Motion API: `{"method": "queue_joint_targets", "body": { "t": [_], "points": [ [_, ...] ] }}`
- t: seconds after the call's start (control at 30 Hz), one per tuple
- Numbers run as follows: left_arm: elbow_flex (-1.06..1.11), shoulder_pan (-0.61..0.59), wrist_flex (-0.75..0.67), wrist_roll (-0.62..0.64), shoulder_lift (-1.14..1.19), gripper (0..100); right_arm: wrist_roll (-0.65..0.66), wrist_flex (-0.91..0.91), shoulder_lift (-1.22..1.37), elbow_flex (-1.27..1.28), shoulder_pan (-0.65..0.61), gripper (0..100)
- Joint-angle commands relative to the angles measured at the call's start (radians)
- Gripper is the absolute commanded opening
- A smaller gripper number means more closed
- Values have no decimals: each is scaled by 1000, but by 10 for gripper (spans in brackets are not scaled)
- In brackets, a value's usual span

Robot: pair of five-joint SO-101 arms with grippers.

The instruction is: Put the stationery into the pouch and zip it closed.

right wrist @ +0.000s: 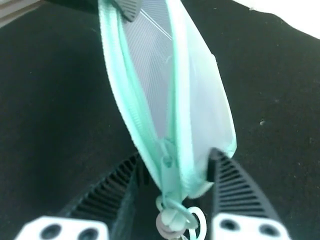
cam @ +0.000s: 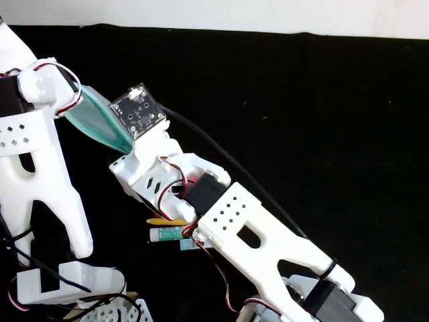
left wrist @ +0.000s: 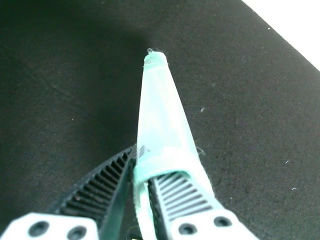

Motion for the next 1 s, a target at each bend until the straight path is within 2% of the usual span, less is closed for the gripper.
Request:
{"method": "queue_joint_targets", "body": {
  "t": [0.0, 0.17, 0.33, 0.43, 0.53, 0.73, 0.97],
  "points": [
    [-39, 1, 2, -9, -13, 6, 48, -35, -4, -7, 13, 91],
    [-39, 1, 2, -9, -13, 6, 48, -30, -4, -5, 13, 2],
    [-44, -2, 0, -11, -15, 11, 52, 71, -13, -30, 47, 5],
    [-44, 1, 0, -83, -15, 47, 48, 193, -13, -101, 104, 5],
    [-42, 1, 0, -147, -22, 108, 48, 211, -13, -136, 128, 5],
    [-45, -5, 2, -457, -24, 200, 55, 214, -15, -139, 137, 5],
    [-81, -15, 0, -802, -25, 207, 150, 240, -15, -140, 134, 5]
  ]
}}
